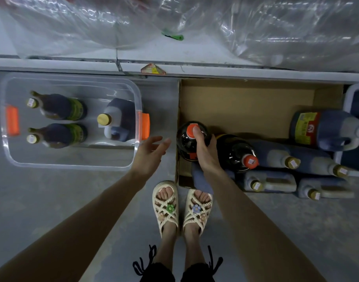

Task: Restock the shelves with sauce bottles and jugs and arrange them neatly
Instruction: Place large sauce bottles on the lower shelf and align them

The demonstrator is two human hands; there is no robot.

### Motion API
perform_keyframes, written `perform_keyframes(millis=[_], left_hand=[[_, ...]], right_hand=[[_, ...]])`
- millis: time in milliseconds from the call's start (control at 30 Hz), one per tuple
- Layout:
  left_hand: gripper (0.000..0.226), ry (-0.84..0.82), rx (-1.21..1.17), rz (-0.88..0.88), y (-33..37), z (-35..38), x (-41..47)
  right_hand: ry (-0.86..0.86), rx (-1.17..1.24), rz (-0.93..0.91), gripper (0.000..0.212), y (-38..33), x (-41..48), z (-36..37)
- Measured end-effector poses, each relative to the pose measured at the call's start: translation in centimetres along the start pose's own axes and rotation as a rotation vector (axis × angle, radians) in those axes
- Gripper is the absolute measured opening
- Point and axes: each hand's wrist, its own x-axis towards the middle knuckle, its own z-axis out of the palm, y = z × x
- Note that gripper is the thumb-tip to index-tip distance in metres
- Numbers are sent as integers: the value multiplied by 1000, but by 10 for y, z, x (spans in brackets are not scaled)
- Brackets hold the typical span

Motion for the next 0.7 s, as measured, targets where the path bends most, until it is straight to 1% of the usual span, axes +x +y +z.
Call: perform_keyframes(millis=[100,233,367,467,567,600,633,700], left_hand=[[50,4,1,8,-1,-1,-1],[51,-6,6,25,0,-4,-6],[53,-36,25,34,6,-14,-18],[55,-68,0,58,26,-19,-36],[56,-116,-19,108,57,-25,-61],[58,-134,-17,127,68,-27,-70],[62,-149,-24,148,79,-30,-79],[71,-169,-64,194,103,-36,-101]], right_hand=[[-6,29,-2,93,0,0,-3],[19,128,-7,90,-13,0,-7],[-1,128,-31,84,-28,-23,-11],[-29,105,-67,81,-45,-51,-19],[-63,76,-119,70,-71,-85,-30],[-71,72,-137,69,-82,-100,-32],[-78,63,-158,74,-91,-115,-36],[-97,8,-194,94,-110,-148,-46]])
